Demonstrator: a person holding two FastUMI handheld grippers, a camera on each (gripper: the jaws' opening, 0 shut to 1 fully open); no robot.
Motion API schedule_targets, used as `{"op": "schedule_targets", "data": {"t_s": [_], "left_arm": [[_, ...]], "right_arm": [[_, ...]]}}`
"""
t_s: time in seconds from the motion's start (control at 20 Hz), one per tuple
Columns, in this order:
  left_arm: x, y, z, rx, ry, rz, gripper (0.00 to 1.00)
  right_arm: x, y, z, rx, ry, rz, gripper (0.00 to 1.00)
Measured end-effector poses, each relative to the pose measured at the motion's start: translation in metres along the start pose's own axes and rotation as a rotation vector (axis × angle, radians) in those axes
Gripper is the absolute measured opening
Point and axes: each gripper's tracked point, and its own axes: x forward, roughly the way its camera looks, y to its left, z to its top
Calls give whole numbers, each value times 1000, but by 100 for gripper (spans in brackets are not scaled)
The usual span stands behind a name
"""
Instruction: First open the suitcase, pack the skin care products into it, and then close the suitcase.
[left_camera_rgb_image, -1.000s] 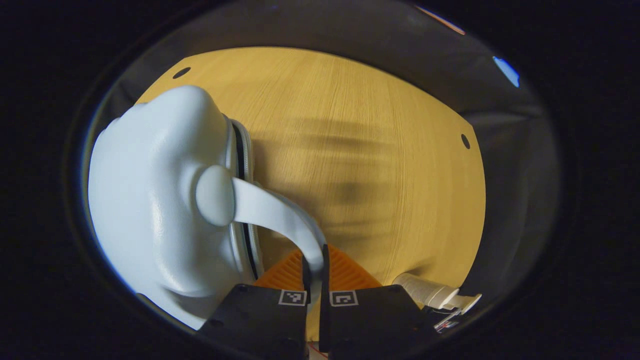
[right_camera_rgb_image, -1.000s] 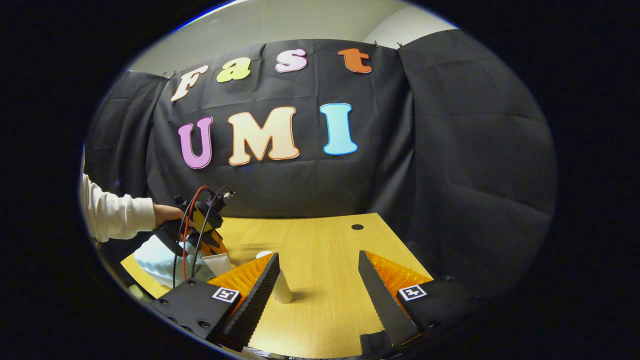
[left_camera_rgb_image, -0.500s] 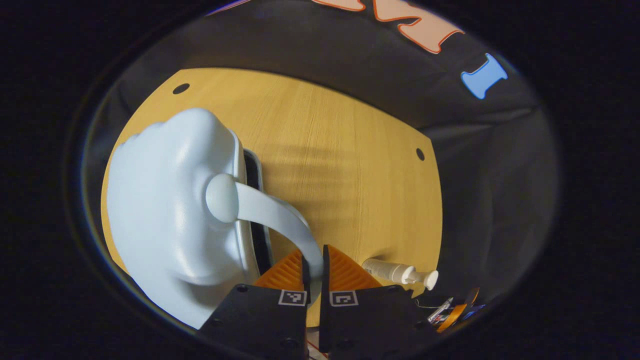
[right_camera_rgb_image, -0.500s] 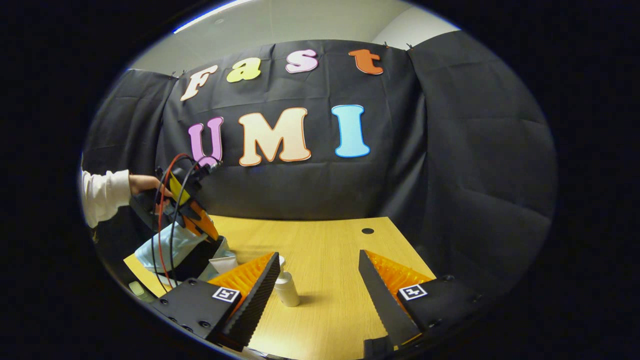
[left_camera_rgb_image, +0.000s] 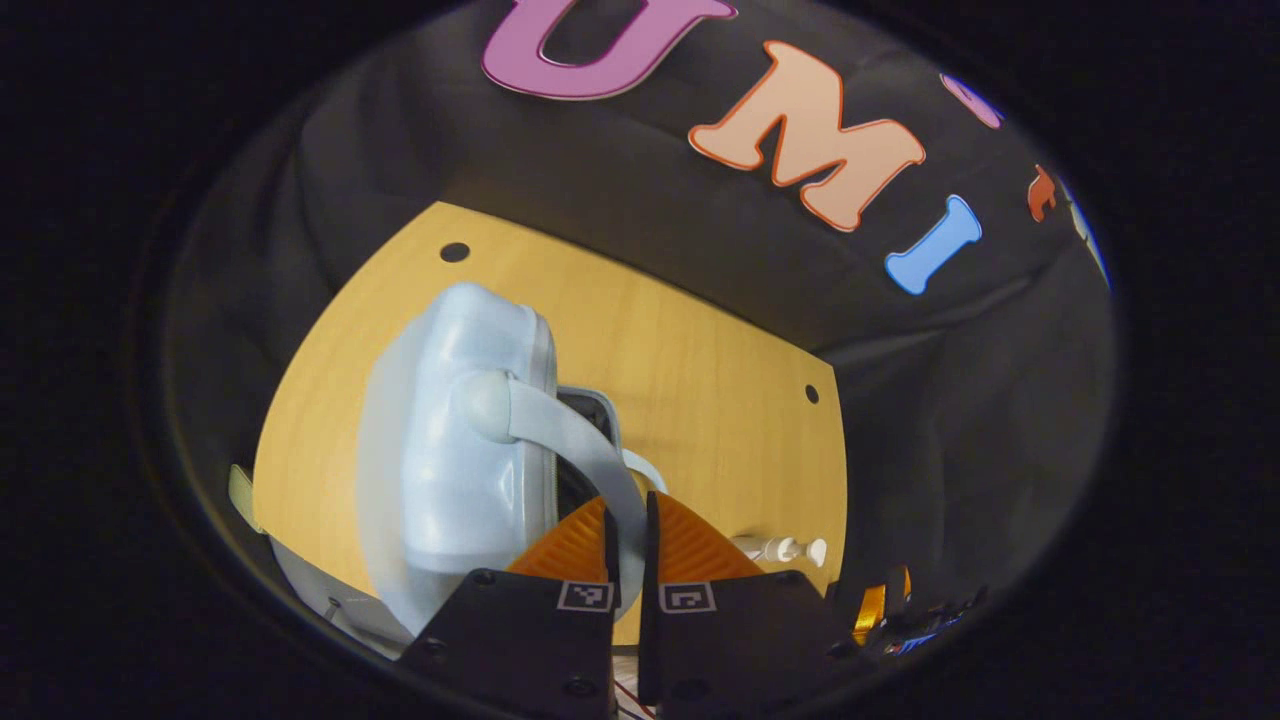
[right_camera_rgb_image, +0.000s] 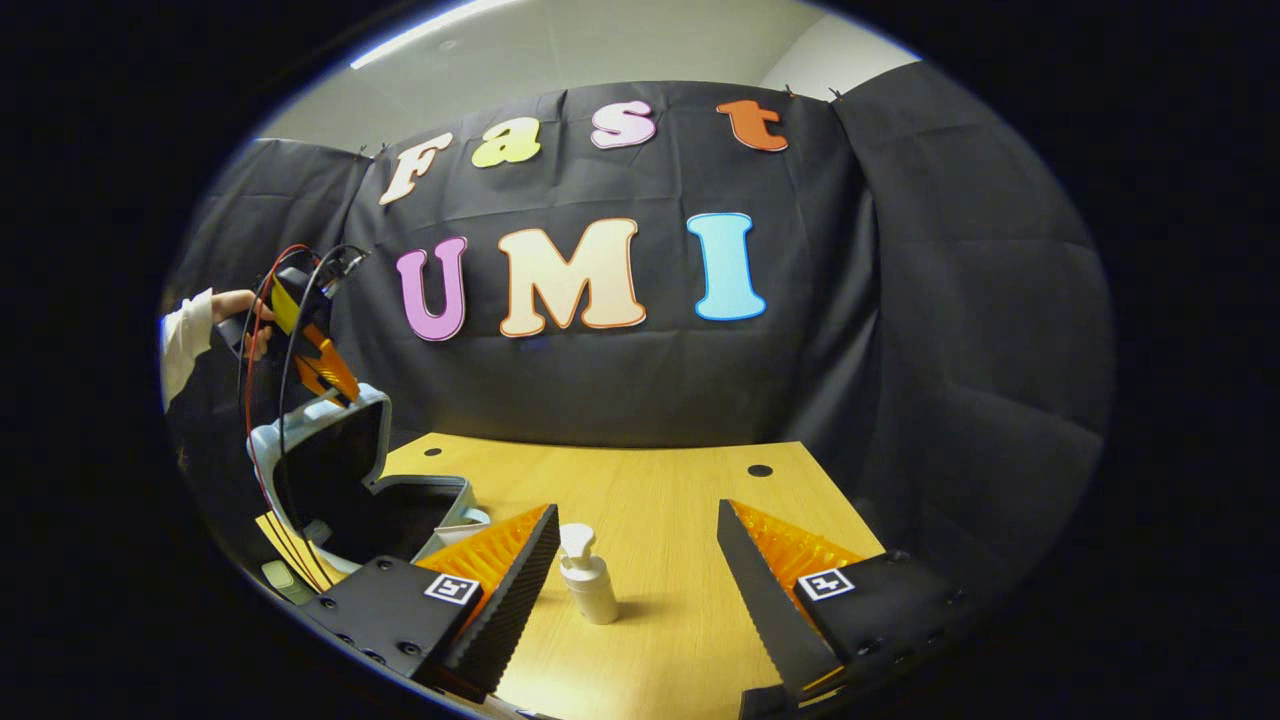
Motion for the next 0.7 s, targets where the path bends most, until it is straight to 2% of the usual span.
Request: {"op": "schedule_targets", "data": {"t_s": [0.4,0.7], "left_arm": [[-55,106,33,-37,-129,152,2],[-69,187,44,-48,-193,243,2]], "right_arm": [[14,16,3,6,-1,27,99],[24,16,-1,39,17,-10,99]]}}
